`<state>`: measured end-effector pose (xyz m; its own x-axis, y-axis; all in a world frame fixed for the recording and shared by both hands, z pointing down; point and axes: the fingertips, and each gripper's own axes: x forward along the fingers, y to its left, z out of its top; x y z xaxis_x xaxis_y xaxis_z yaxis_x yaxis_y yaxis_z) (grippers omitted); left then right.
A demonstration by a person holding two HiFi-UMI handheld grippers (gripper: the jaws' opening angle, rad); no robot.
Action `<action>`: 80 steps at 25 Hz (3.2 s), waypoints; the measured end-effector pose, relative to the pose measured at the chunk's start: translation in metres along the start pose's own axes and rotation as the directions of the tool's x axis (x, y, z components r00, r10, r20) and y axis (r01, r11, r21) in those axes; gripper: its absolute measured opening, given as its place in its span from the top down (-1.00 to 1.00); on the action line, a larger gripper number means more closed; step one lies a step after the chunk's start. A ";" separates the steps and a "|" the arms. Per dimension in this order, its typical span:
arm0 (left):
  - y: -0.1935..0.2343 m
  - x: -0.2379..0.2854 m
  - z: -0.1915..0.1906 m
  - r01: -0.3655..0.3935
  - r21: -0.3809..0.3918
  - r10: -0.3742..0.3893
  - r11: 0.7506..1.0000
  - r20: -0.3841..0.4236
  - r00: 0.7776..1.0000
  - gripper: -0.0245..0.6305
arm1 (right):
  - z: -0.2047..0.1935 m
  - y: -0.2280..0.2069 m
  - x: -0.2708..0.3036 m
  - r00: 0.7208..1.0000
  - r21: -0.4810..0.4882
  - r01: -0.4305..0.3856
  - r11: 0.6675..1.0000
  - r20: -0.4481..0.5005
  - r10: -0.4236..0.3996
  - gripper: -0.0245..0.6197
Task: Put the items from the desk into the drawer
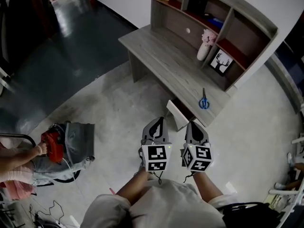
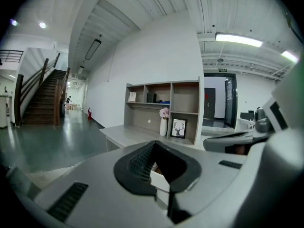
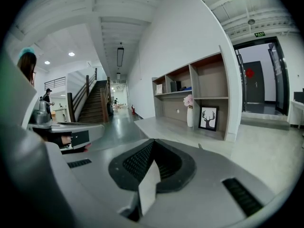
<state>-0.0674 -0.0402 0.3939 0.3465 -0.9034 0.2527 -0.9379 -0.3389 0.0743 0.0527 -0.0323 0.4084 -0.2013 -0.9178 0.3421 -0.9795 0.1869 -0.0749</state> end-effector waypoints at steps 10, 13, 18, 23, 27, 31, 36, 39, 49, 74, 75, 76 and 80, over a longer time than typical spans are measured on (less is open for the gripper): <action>0.024 0.062 0.031 0.088 0.011 -0.088 0.996 0.010 0.996 0.93 | 0.028 -0.013 0.039 0.993 0.032 0.116 0.993 0.015 -0.117 0.93; 0.028 0.077 0.034 0.113 0.017 -0.113 0.994 0.014 0.994 0.93 | 0.032 -0.015 0.052 0.990 0.042 0.141 0.989 0.018 -0.142 0.93; 0.043 0.100 0.039 0.135 0.012 -0.135 0.991 0.009 0.991 0.93 | 0.040 -0.014 0.075 0.986 0.046 0.163 0.986 0.017 -0.164 0.93; 0.056 0.118 0.043 0.149 0.023 -0.149 0.989 0.003 0.989 0.93 | 0.045 -0.015 0.098 0.984 0.048 0.176 0.983 0.010 -0.176 0.93; 0.063 0.131 0.043 0.147 0.024 -0.147 0.989 -0.001 0.989 0.93 | 0.048 -0.015 0.109 0.984 0.065 0.178 0.982 0.018 -0.179 0.93; 0.058 0.137 0.044 0.146 0.021 -0.146 0.989 -0.011 0.989 0.93 | 0.043 -0.025 0.109 0.982 0.087 0.186 0.979 0.000 -0.187 0.93; 0.049 0.144 0.035 0.118 0.014 -0.118 0.993 -0.040 0.992 0.93 | 0.037 -0.041 0.107 0.984 0.096 0.178 0.979 -0.018 -0.178 0.93; 0.036 0.148 0.028 0.111 0.007 -0.110 0.994 -0.059 0.992 0.93 | 0.031 -0.055 0.104 0.984 0.101 0.176 0.979 -0.031 -0.174 0.93; -0.005 0.171 0.007 0.126 0.004 -0.125 0.992 -0.112 0.986 0.93 | 0.015 -0.100 0.109 0.982 0.113 0.181 0.977 -0.073 -0.173 0.93; -0.052 0.255 -0.106 0.195 0.001 -0.185 0.981 -0.320 0.929 0.93 | -0.092 -0.205 0.181 0.936 0.182 0.237 0.954 -0.306 -0.174 0.92; -0.054 0.257 -0.109 0.196 0.000 -0.186 0.981 -0.326 0.927 0.93 | -0.095 -0.207 0.183 0.935 0.184 0.239 0.954 -0.310 -0.174 0.92; -0.055 0.258 -0.113 0.198 0.000 -0.186 0.980 -0.333 0.924 0.93 | -0.097 -0.208 0.185 0.933 0.186 0.240 0.953 -0.314 -0.174 0.92; -0.059 0.264 -0.127 0.203 0.001 -0.189 0.979 -0.358 0.914 0.93 | -0.108 -0.212 0.191 0.928 0.189 0.241 0.952 -0.333 -0.168 0.82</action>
<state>0.0772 -0.2256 0.5785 0.4876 -0.6680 0.5622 -0.8479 -0.5157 0.1227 0.2214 -0.2097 0.5911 -0.0236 -0.7664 0.6420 -0.9800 -0.1092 -0.1664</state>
